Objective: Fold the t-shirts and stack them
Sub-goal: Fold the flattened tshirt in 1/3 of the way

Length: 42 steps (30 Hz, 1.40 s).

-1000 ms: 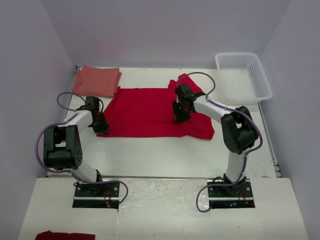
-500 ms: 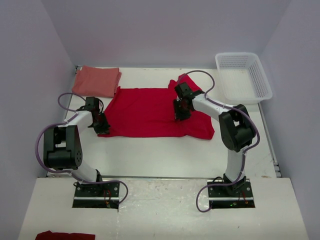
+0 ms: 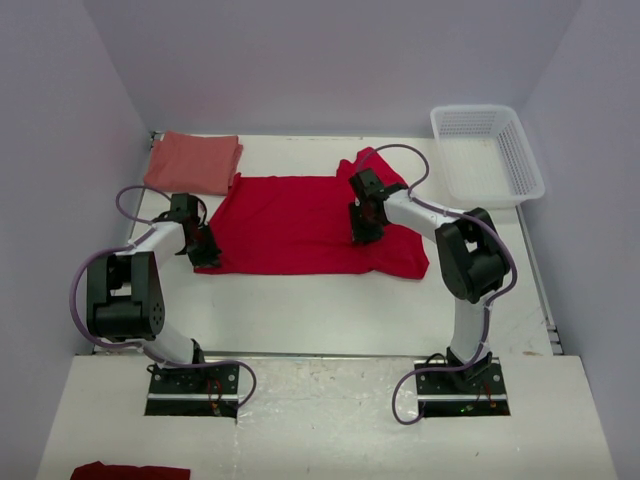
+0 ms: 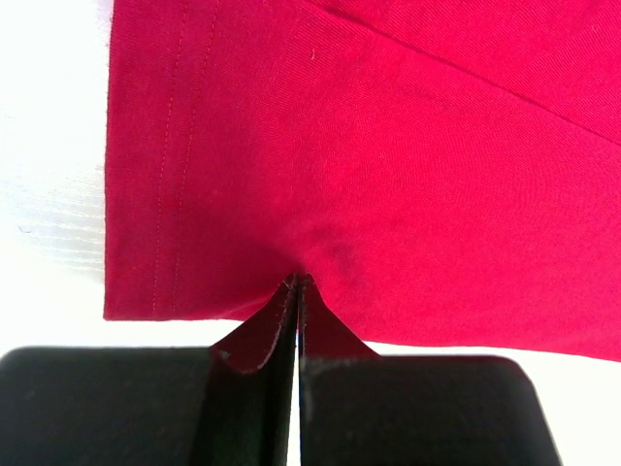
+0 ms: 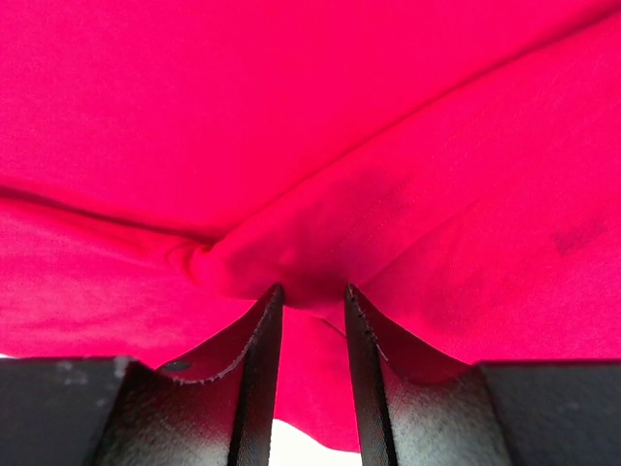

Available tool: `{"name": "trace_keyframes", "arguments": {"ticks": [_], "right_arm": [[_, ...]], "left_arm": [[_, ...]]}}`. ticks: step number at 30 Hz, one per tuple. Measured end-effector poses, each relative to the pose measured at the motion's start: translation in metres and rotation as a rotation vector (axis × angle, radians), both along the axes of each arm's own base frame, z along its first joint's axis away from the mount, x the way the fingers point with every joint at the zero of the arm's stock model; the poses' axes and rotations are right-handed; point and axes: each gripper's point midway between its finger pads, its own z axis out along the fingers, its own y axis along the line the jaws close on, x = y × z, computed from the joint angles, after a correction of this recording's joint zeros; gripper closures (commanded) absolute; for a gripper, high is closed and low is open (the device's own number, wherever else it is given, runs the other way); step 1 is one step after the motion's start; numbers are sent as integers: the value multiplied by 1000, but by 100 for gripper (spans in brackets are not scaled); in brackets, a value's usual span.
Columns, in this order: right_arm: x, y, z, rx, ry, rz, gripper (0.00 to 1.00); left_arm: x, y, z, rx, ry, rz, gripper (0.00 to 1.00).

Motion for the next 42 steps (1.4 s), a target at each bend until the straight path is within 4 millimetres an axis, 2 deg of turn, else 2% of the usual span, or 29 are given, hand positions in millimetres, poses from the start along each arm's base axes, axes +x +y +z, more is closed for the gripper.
{"name": "trace_keyframes", "arguments": {"ticks": [4,9,12,14,18,22,27,30,35,39,42], "right_arm": [[-9,-5,-10,-16,27,-1,67],[-11,-6,-12,-15,26,0,67],[-10,-6,-12,-14,23,0,74],[-10,-6,-12,-14,22,0,84],[-10,-6,-12,-15,21,-6,89],[-8,-7,-12,-25,14,-10,90],[-7,-10,-12,-37,7,-15,81],[-6,-12,-12,-48,1,-20,82],[-5,-13,-12,-53,-2,-21,89],[-4,-15,-11,-64,-8,-23,88],[-1,-16,-6,-78,-16,-24,84]], "left_arm": [[0,-1,0,-5,-1,-2,100],[0,-1,0,-7,-2,-3,100],[-1,-2,-1,-11,0,-4,100],[-2,-2,-1,-12,2,-5,100],[-3,-2,-3,-13,6,-5,100],[-3,-3,-3,-13,5,-5,100],[-3,-3,-3,-14,6,-5,100],[-3,-3,-3,-15,5,-5,100],[-3,-4,-3,-19,5,-7,100],[-3,-4,-2,-21,4,-8,100],[-3,-4,-2,-23,4,-8,100]]}}
